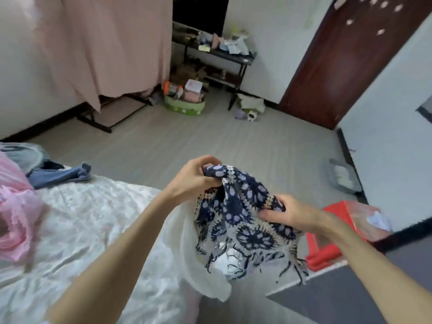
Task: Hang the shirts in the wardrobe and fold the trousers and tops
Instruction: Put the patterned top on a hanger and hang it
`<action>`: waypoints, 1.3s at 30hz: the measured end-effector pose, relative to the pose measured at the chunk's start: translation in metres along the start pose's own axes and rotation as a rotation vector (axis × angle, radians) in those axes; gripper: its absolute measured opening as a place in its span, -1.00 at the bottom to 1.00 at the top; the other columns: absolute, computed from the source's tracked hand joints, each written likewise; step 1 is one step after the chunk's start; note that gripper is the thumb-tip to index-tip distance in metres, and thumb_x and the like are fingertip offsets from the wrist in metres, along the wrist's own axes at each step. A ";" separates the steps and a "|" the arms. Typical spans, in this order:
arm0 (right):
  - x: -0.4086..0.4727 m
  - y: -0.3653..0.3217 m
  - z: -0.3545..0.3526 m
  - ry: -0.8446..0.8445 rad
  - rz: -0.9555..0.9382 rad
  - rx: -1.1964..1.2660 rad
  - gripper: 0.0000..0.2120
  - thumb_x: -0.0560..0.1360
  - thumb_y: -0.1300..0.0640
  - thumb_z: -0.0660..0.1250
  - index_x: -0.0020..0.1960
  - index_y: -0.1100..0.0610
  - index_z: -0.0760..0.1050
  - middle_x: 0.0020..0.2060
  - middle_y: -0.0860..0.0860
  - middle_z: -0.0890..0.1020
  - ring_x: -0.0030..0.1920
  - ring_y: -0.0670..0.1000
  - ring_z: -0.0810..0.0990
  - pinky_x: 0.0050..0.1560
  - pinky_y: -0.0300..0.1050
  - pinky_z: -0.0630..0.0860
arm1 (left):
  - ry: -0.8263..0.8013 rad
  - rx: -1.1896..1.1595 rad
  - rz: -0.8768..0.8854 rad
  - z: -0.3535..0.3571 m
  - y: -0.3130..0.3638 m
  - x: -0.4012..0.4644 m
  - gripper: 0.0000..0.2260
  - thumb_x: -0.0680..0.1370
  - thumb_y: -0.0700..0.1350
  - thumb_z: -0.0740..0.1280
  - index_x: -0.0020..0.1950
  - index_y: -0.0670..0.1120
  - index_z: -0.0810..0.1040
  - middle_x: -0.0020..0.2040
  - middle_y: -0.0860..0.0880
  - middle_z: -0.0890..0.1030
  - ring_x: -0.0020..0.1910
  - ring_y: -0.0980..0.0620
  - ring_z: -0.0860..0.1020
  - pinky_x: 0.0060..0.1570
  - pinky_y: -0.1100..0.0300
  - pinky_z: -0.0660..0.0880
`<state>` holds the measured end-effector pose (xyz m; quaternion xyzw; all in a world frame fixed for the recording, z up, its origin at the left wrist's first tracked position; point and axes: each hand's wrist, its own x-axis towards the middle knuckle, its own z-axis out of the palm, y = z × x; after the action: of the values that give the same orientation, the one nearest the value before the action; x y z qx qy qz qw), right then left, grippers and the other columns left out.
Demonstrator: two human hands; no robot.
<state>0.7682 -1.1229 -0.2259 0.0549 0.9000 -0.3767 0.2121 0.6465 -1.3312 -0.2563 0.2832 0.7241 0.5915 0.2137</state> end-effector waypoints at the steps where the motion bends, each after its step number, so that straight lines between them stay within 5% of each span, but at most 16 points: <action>1: -0.033 0.022 -0.016 0.096 0.003 0.039 -0.63 0.32 -0.25 0.32 0.07 -0.13 0.47 0.03 -0.19 0.61 0.01 -0.23 0.59 0.01 -0.37 0.51 | -0.065 -0.071 -0.012 0.034 0.020 0.013 -0.82 0.40 -0.25 0.40 -0.09 -0.02 0.50 -0.25 0.01 0.56 -0.35 0.19 0.54 -0.32 0.38 0.42; 3: -0.053 0.037 -0.032 0.329 -0.020 0.113 -0.70 0.37 -0.14 0.35 0.07 -0.11 0.43 0.02 -0.23 0.56 0.00 -0.29 0.55 -0.05 -0.49 0.44 | -0.068 -0.231 -0.099 0.059 0.032 0.028 -0.84 0.51 -0.29 0.30 0.00 -0.05 0.52 -0.11 -0.04 0.61 -0.18 0.20 0.61 -0.14 0.36 0.52; 5: -0.099 0.070 -0.046 0.621 -0.020 0.193 -0.59 0.42 -0.02 0.35 0.22 -0.14 0.31 0.11 -0.15 0.47 0.05 -0.27 0.47 0.00 -0.45 0.38 | -0.128 -0.364 -0.223 0.115 0.060 0.043 -0.79 0.55 -0.19 0.26 0.17 -0.18 0.53 0.11 -0.18 0.60 0.08 -0.07 0.59 0.16 0.08 0.48; 7: -0.134 0.097 -0.041 0.667 -0.070 0.280 -0.32 0.36 -0.04 0.37 0.36 -0.24 0.09 0.27 -0.19 0.33 0.21 -0.23 0.38 0.12 -0.38 0.34 | -0.212 -0.372 -0.311 0.169 0.085 0.049 -0.74 0.56 -0.07 0.23 0.12 -0.22 0.55 0.08 -0.19 0.62 -0.09 -0.06 0.63 -0.01 0.10 0.53; 9: -0.152 0.111 -0.025 0.616 -0.160 0.300 -0.19 0.34 0.00 0.41 0.37 -0.31 -0.05 0.31 -0.40 0.23 0.29 -0.40 0.26 0.17 -0.49 0.30 | -0.371 -0.362 -0.356 0.214 0.106 0.051 -0.74 0.57 0.00 0.21 -0.06 -0.16 0.57 -0.19 -0.10 0.66 -0.35 0.04 0.62 -0.29 0.23 0.53; 12: -0.173 0.144 -0.021 0.889 -0.112 0.345 -0.52 0.48 0.25 0.34 0.25 -0.16 0.30 0.17 -0.27 0.50 0.19 -0.27 0.47 0.24 -0.31 0.39 | -0.555 -0.302 -0.272 0.269 0.129 0.046 -0.74 0.57 0.03 0.23 -0.02 -0.13 0.60 -0.18 -0.02 0.69 -0.23 0.06 0.66 -0.20 0.26 0.58; 14: -0.193 0.162 -0.032 1.056 0.070 0.424 -0.86 0.52 0.32 0.24 -0.04 0.11 0.49 -0.19 0.11 0.62 -0.20 0.00 0.58 -0.08 -0.13 0.50 | -0.481 -0.086 -0.099 0.285 0.127 0.052 -0.75 0.53 0.03 0.32 0.02 -0.14 0.59 -0.12 -0.05 0.67 -0.12 -0.02 0.64 -0.10 0.20 0.57; 17: -0.233 0.188 -0.054 1.064 0.304 0.537 -0.76 0.53 0.20 0.23 -0.24 0.33 0.42 -0.39 0.09 0.48 -0.39 -0.03 0.42 -0.38 -0.27 0.38 | -0.161 0.531 0.123 0.293 0.112 0.069 -0.61 0.45 0.09 0.40 0.16 -0.10 0.48 0.02 -0.07 0.58 -0.02 -0.05 0.55 -0.01 0.12 0.50; 20: -0.252 0.199 -0.065 1.087 0.358 0.646 -0.73 0.53 0.05 0.25 -0.32 0.11 0.47 -0.55 -0.12 0.57 -0.42 -0.07 0.53 -0.33 -0.27 0.44 | -0.080 0.458 0.195 0.301 0.093 0.068 -0.47 0.45 0.06 0.41 0.33 -0.10 0.36 0.20 -0.12 0.44 0.11 -0.01 0.47 0.09 0.16 0.44; 24: -0.248 0.202 -0.065 1.240 0.387 0.770 -0.82 0.51 0.00 0.27 -0.14 0.11 0.49 -0.30 -0.03 0.58 -0.25 0.01 0.55 -0.16 -0.18 0.38 | -0.362 0.192 0.177 0.325 0.074 0.045 -0.44 0.41 0.09 0.38 0.35 -0.02 0.32 0.23 -0.04 0.42 0.18 0.02 0.45 -0.03 0.40 0.41; 26: -0.248 0.197 -0.062 1.212 0.390 0.788 -0.79 0.51 -0.04 0.25 -0.04 0.11 0.44 -0.26 -0.03 0.58 -0.26 -0.01 0.56 -0.31 -0.23 0.38 | -0.573 0.185 0.119 0.335 0.062 0.031 -0.29 0.41 -0.01 0.42 0.46 0.04 0.14 0.37 0.06 0.26 0.30 0.09 0.30 0.17 0.29 0.35; 29: -0.254 0.191 -0.063 1.129 0.303 0.842 -0.76 0.52 -0.05 0.23 -0.16 0.11 0.50 -0.46 -0.09 0.64 -0.44 -0.09 0.62 -0.54 -0.34 0.41 | -0.705 0.231 0.140 0.344 0.048 0.015 -0.10 0.39 -0.11 0.47 0.52 0.05 -0.09 0.36 0.18 0.13 0.33 0.18 0.18 0.28 0.24 0.20; 32: -0.262 0.193 -0.071 1.039 0.247 0.972 -0.75 0.49 -0.10 0.26 -0.12 0.08 0.54 -0.39 -0.04 0.68 -0.36 -0.01 0.66 -0.39 -0.25 0.49 | -0.636 0.132 0.150 0.351 0.056 0.012 -0.23 0.43 -0.27 0.43 0.49 -0.03 0.04 0.28 0.11 0.39 0.11 0.31 0.46 0.11 0.37 0.41; 35: -0.268 0.200 -0.073 0.985 0.310 1.057 -0.70 0.49 -0.09 0.28 -0.06 0.15 0.54 -0.35 0.02 0.68 -0.35 0.02 0.65 -0.41 -0.24 0.49 | -0.406 0.261 0.240 0.350 0.074 0.020 -0.63 0.48 -0.36 0.31 0.27 -0.18 0.40 0.10 -0.13 0.57 -0.01 0.04 0.55 0.02 0.16 0.51; 37: -0.265 0.212 -0.069 1.050 0.472 0.794 -0.68 0.51 -0.05 0.29 0.12 0.17 0.48 -0.11 0.05 0.64 -0.17 0.03 0.59 -0.18 -0.18 0.45 | -0.417 0.235 0.177 0.343 0.088 0.025 -0.82 0.52 -0.34 0.24 0.10 -0.20 0.48 -0.02 -0.17 0.58 -0.03 -0.09 0.56 0.02 0.00 0.54; 39: -0.264 0.219 -0.059 1.114 0.458 0.533 -0.51 0.52 0.02 0.31 0.38 0.13 0.28 0.27 0.11 0.45 0.15 0.05 0.49 0.11 -0.13 0.38 | -0.491 0.226 0.115 0.338 0.102 0.029 -0.89 0.55 -0.28 0.22 0.05 -0.22 0.49 -0.08 -0.17 0.56 -0.10 -0.07 0.54 -0.05 0.04 0.51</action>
<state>1.0431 -0.9102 -0.2205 0.4825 0.7165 -0.4473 -0.2318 0.8590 -1.0492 -0.2265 0.4807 0.6948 0.4319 0.3157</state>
